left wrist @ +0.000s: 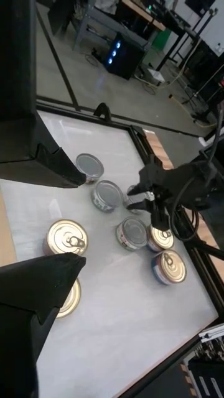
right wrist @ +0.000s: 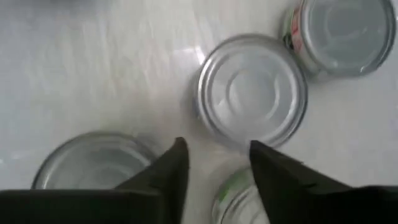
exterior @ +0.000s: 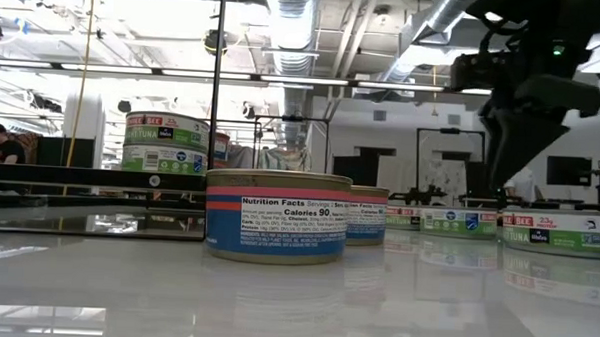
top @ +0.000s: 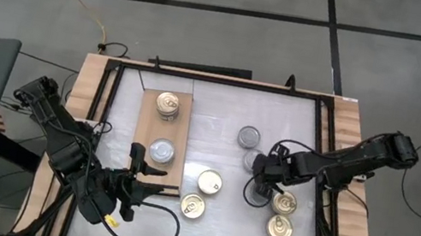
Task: Stack canned seafood by type on shelf
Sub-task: Stack the green tuna can on top of the other green tuna can on the shelf
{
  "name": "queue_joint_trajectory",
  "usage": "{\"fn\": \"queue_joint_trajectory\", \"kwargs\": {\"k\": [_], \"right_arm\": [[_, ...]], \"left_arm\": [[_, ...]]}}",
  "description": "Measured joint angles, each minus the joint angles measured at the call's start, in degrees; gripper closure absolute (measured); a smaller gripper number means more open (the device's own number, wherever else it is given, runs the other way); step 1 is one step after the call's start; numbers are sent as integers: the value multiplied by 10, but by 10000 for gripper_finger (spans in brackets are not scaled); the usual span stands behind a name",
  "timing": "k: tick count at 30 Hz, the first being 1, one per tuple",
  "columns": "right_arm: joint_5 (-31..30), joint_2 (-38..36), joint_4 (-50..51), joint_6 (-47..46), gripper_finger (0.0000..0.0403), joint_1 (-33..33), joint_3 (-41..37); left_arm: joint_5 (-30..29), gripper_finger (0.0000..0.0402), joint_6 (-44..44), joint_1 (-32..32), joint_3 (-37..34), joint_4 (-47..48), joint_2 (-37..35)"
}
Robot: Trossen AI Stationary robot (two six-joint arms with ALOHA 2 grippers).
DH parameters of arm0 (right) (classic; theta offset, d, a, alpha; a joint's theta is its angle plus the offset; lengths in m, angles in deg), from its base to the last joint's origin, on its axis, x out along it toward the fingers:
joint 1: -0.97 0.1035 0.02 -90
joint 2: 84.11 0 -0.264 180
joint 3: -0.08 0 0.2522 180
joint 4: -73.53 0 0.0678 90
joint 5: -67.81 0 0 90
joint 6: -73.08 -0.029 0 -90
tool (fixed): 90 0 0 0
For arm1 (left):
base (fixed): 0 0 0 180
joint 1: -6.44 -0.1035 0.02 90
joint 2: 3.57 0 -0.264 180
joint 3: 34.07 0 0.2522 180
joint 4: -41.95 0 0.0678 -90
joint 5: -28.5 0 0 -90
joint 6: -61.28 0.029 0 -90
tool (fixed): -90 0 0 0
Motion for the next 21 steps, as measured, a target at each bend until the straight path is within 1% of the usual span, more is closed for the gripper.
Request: {"fn": "queue_joint_trajectory", "kwargs": {"k": [2, 3, 4, 6, 9, 14, 18, 21], "right_arm": [[0, 2, -35, 25, 165, -1, 0], [-1, 10, -56, 39, 154, 1, 1], [-3, 19, -73, 51, 149, 6, 1], [-32, 47, -88, 66, 152, 18, 2], [-83, 99, -78, 71, 181, 38, 16], [-147, 181, -47, 56, 248, 62, 54], [-179, 230, -23, 36, 300, 69, 73], [-189, 258, -17, 12, 336, 72, 84]], "left_arm": [[0, 229, 0, 0, 0, 0, 0], [0, 229, 0, 0, 0, 0, 0], [0, 229, 0, 0, 0, 0, 0], [1, 229, 0, 0, 0, 0, 0], [1, 229, 0, 0, 0, 0, 0], [0, 229, 0, 0, 0, 0, 0], [1, 229, -1, 0, 0, 0, 0], [2, 229, -2, 0, 0, 0, 0]]}}
